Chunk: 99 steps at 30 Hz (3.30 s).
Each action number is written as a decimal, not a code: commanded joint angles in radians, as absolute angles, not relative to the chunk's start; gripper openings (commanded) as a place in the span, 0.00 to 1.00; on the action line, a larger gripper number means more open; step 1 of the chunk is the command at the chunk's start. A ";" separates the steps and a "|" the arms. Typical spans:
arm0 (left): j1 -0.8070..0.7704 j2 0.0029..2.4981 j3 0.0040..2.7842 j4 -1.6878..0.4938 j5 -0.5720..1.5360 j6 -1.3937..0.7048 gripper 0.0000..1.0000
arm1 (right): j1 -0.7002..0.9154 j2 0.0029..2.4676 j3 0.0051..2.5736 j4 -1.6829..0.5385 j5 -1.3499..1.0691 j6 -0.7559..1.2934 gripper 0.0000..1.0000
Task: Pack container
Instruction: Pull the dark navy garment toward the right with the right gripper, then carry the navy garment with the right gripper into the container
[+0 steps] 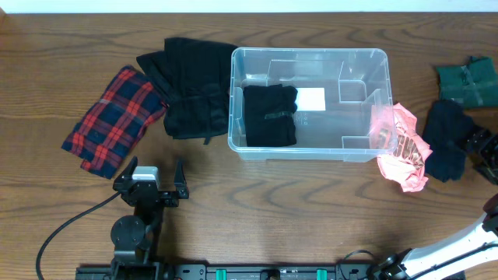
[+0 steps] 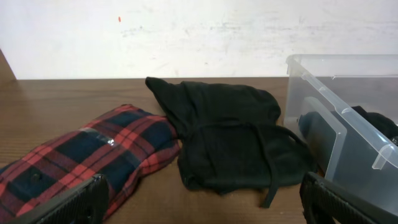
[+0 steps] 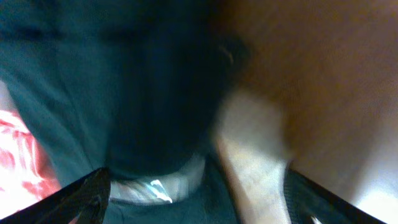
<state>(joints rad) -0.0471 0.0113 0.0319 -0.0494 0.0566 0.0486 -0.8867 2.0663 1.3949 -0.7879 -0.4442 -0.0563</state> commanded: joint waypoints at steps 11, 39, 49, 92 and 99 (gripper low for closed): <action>-0.050 0.012 0.004 -0.065 0.060 0.040 0.98 | -0.847 2.178 1.378 -0.781 -0.487 -0.110 0.61; -0.050 0.012 0.004 -0.065 0.060 0.040 0.98 | -0.847 2.043 1.462 -0.946 -0.509 -0.047 0.01; -0.050 0.012 0.004 -0.065 0.060 0.040 0.98 | -0.829 1.671 1.496 -0.991 -0.509 0.008 0.01; -0.050 0.012 0.004 -0.065 0.060 0.040 0.98 | 0.286 1.666 1.469 -0.740 0.194 1.531 0.01; -0.050 0.012 0.004 -0.065 0.060 0.040 0.98 | 0.284 1.770 1.469 -0.741 0.207 1.641 0.01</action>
<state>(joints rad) -0.0471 0.0113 0.0319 -0.0494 0.0570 0.0486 0.2798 1.7519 1.4731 -0.7433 0.1673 1.5654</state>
